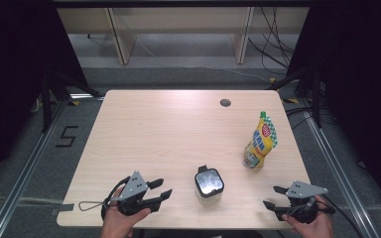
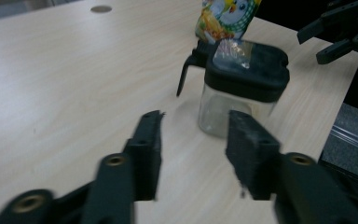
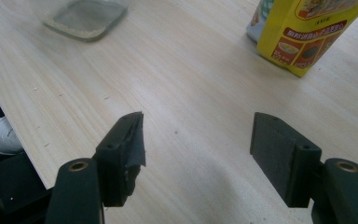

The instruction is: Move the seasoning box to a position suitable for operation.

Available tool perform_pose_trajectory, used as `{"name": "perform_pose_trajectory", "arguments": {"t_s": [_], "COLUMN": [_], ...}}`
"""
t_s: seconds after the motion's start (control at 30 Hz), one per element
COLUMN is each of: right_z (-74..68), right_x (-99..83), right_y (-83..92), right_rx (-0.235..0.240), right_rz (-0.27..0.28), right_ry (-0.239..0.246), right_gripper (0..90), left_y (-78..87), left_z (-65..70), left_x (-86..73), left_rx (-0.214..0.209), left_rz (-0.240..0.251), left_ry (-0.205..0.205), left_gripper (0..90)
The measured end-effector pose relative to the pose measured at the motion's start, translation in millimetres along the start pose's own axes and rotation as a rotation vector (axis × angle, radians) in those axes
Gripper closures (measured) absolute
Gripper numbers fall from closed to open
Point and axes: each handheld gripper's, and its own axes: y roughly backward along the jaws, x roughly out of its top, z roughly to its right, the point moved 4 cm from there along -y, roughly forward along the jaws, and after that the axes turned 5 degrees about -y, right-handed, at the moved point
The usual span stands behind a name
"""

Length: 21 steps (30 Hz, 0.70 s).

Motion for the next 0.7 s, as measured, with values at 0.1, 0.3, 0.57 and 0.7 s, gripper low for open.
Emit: {"name": "perform_pose_trajectory", "arguments": {"t_s": [0.1,0.3,0.57,0.7], "right_z": [-2.1,-0.1,-0.6,-0.9], "right_x": [-0.6,0.3,0.4,0.0], "right_y": [0.0,-0.2,-0.5,-0.6], "right_rx": [0.006,-0.001,-0.003,-0.004], "right_rz": [-0.006,0.007,0.008,0.004], "right_ry": [-0.018,0.001,-0.009,-0.011], "right_gripper": [35.5,35.6,35.6,35.6], "left_y": [-10.4,-30.0,-55.2,-63.3], "left_z": [-2.8,-8.8,-13.7,-15.1], "left_x": [13.9,36.7,60.5,63.8], "left_rx": [-0.033,-0.053,-0.081,-0.085], "left_rz": [0.021,0.024,0.004,-0.01], "left_ry": [-0.025,-0.054,-0.079,-0.081], "left_gripper": [78.3,87.2,88.9,89.0]}}
